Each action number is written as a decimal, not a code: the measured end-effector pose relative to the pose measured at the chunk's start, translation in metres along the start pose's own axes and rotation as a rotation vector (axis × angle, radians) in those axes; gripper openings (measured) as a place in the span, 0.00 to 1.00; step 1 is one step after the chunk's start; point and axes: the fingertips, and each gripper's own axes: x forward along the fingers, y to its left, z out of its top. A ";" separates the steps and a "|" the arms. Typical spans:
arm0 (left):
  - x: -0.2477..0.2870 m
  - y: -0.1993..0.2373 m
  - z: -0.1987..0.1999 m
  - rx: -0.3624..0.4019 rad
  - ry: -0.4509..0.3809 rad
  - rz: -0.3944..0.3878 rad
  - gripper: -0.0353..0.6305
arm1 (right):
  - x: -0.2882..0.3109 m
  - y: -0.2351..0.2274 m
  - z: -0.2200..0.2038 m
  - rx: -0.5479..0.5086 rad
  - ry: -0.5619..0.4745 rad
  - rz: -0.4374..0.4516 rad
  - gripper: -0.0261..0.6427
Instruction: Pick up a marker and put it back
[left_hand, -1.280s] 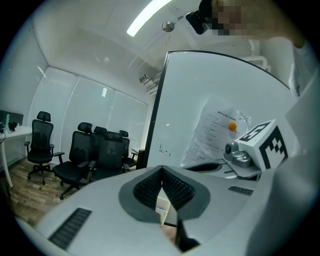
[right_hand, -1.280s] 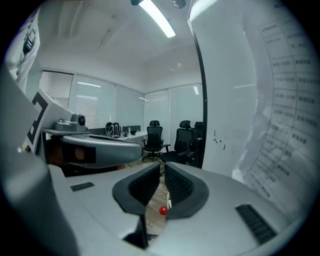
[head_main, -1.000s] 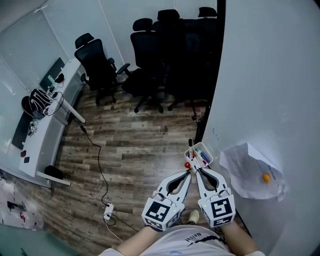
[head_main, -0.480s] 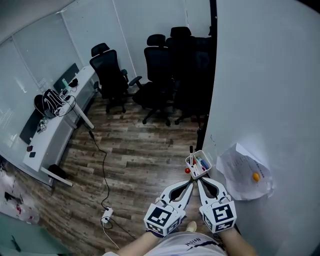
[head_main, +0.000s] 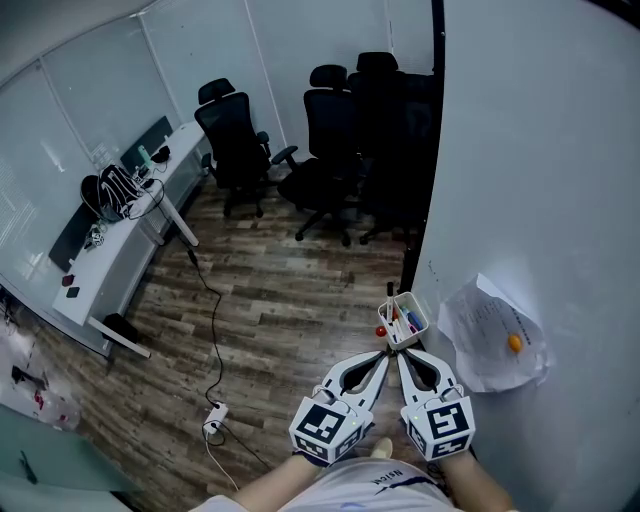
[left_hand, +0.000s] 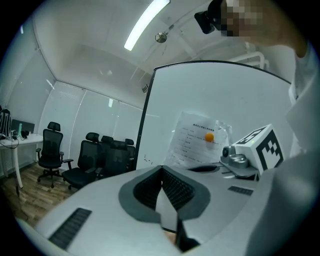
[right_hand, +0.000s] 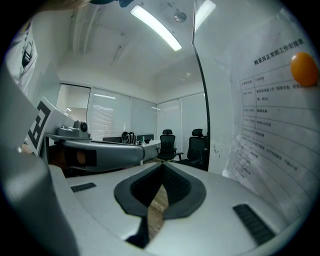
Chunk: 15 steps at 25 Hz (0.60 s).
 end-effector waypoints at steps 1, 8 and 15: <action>-0.001 0.000 0.001 0.001 0.000 0.003 0.07 | 0.000 0.000 0.000 0.000 0.000 0.001 0.06; 0.001 -0.001 0.001 0.014 0.000 0.019 0.07 | -0.001 -0.003 -0.001 0.001 -0.004 0.012 0.06; 0.003 -0.001 0.003 0.013 0.000 0.024 0.07 | -0.001 -0.005 0.001 0.002 -0.002 0.014 0.06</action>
